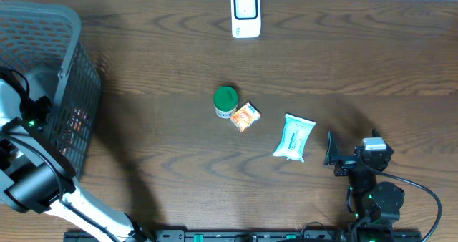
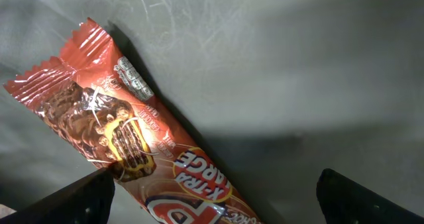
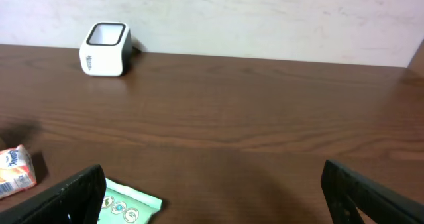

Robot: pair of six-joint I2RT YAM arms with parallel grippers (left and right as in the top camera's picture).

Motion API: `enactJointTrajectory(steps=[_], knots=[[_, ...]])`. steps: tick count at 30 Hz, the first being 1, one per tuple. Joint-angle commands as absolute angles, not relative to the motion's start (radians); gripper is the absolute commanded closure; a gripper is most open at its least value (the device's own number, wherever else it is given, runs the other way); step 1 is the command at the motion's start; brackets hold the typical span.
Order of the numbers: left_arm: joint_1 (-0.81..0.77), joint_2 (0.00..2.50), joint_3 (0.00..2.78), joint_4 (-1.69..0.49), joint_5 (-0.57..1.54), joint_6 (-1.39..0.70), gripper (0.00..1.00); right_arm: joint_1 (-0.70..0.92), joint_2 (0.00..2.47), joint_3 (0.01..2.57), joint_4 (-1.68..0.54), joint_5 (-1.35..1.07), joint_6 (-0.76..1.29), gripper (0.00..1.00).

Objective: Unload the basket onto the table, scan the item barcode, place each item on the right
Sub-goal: 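Return the left gripper to the basket and grasp the red 'Top' chocolate bar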

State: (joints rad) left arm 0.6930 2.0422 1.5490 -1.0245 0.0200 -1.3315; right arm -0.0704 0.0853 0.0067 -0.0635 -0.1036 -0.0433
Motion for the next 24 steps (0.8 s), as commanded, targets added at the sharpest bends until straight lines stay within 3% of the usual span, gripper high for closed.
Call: enactJointTrajectory(steps=[1, 12, 18, 20, 24], knots=[[0.696, 2.066, 1.517, -1.031, 0.000, -1.353, 0.02, -0.064, 0.084, 0.006, -0.067, -0.103, -0.031, 0.01], [0.696, 2.066, 1.370, -0.910, -0.017, -1.461, 0.02, -0.064, 0.084, 0.006, -0.067, -0.102, -0.031, 0.01], [0.698, 2.065, 1.366, -0.910, -0.045, -1.460, 0.41, -0.064, 0.084, 0.006, -0.067, -0.102, -0.031, 0.01], [0.699, 2.062, 1.368, -0.910, -0.044, -1.454, 0.49, -0.064, 0.084, 0.006, -0.067, -0.103, -0.031, 0.01], [0.710, 2.042, 1.406, -0.911, -0.025, -1.386, 0.78, -0.064, 0.084, 0.006, -0.067, -0.102, -0.031, 0.01]])
